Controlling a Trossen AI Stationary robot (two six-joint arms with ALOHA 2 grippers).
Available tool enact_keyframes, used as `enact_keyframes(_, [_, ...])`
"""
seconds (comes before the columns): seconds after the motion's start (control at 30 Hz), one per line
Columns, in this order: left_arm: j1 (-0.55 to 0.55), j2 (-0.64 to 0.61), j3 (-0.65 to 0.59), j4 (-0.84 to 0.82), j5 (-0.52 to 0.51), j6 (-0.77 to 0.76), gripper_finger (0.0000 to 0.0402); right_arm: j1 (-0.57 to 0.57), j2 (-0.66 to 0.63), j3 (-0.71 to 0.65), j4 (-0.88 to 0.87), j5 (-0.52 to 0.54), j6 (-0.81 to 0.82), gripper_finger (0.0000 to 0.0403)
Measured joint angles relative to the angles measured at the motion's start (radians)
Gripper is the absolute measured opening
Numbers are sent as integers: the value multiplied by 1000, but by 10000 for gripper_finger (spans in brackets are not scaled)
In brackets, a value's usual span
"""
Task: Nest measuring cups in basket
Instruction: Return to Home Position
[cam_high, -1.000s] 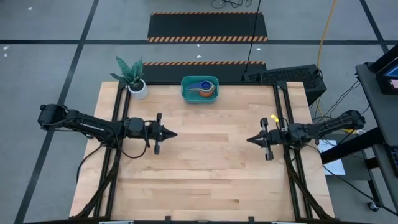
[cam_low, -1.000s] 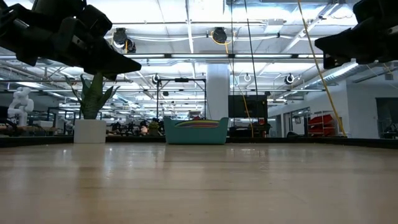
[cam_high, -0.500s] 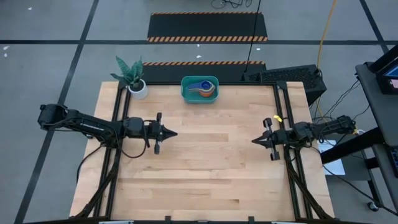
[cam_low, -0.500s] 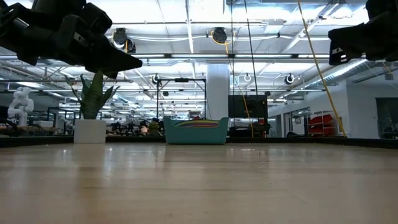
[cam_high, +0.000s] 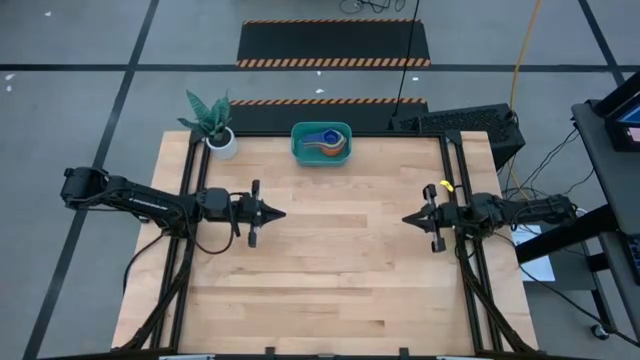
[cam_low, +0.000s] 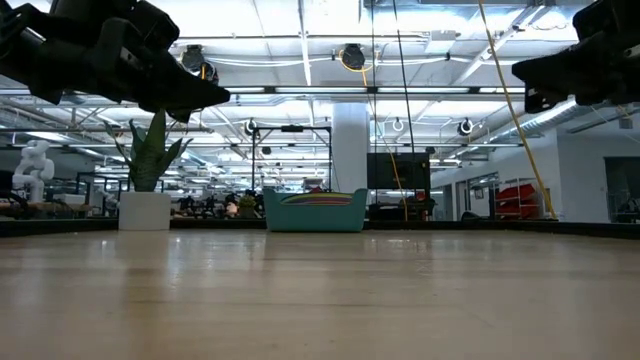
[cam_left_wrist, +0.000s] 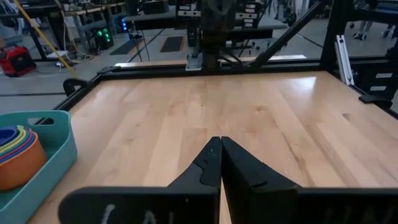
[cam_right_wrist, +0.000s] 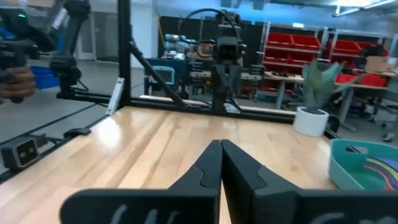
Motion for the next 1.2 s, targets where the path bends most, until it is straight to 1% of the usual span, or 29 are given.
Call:
enact_keyframes(0.1, [0, 0, 0, 14, 0, 13, 6, -24, 0, -1, -18, -1, 20, 0])
enact_keyframes(0.23, [0, 0, 0, 38, 0, 16, 6, -52, 0, -1, -37, -53, 48, 0])
enact_keyframes(0.67, [0, 0, 0, 52, 0, 42, 6, -130, 1, -3, -44, -48, 36, 0])
enact_keyframes(0.77, [6, -1, 0, 52, 1, 45, 6, -135, 1, -3, -39, -48, 2, 0])
enact_keyframes(0.9, [26, -40, -1, 42, 2, 42, 6, -135, 1, -3, -30, -48, -5, 0])
enact_keyframes(1.03, [56, -125, -2, 20, 32, 46, 6, -135, 1, -3, -30, -48, -5, 0])
enact_keyframes(1.1, [71, -164, -2, -15, 53, 46, 6, -135, 1, -3, -30, -48, -5, 0])
enact_keyframes(1.2, [81, -198, -2, -70, 57, 46, 6, -135, 1, -3, -29, -48, -5, 0])
